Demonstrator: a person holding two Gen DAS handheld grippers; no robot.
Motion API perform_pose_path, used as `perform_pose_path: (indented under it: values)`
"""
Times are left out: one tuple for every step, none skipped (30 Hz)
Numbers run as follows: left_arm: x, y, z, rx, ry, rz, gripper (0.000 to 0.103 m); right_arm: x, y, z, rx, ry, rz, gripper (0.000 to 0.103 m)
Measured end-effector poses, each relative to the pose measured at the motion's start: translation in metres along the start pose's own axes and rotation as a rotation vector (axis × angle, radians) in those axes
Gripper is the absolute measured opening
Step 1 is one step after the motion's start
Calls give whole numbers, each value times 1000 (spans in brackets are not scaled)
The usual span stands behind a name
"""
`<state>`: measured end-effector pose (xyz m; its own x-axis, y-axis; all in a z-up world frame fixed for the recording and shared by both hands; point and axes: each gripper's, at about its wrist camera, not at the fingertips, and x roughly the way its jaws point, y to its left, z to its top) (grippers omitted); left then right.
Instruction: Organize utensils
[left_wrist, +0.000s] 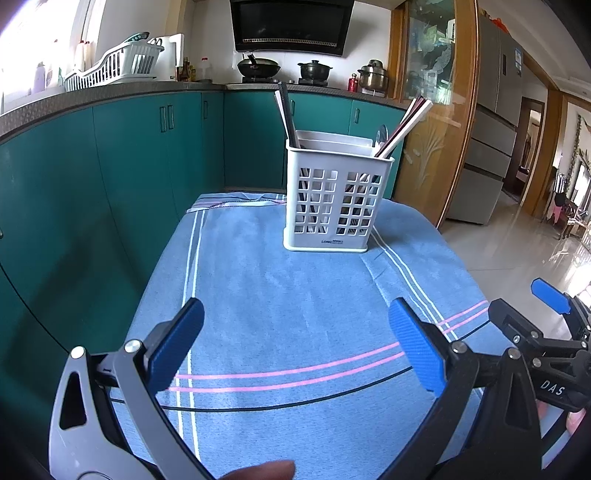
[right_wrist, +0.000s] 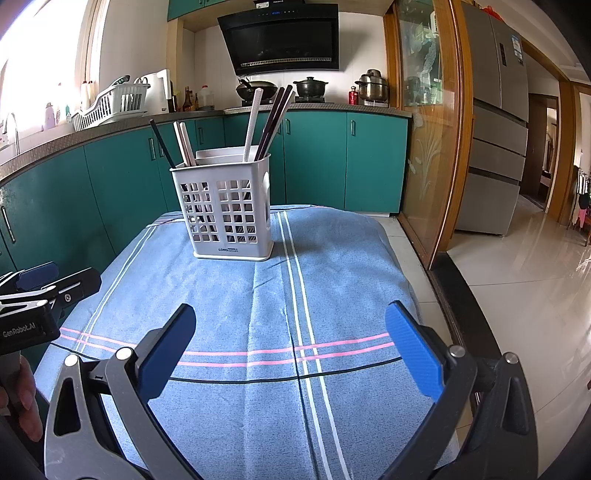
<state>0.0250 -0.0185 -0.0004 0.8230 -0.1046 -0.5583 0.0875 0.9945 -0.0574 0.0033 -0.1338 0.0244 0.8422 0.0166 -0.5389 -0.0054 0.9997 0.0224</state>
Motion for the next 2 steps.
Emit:
perform_pose_path:
  values:
    - [0,0,-1,1,1,1,99,0,0,0,0,0,-1,100]
    - [0,0,-1,1,2,1,99,0,0,0,0,0,-1,100]
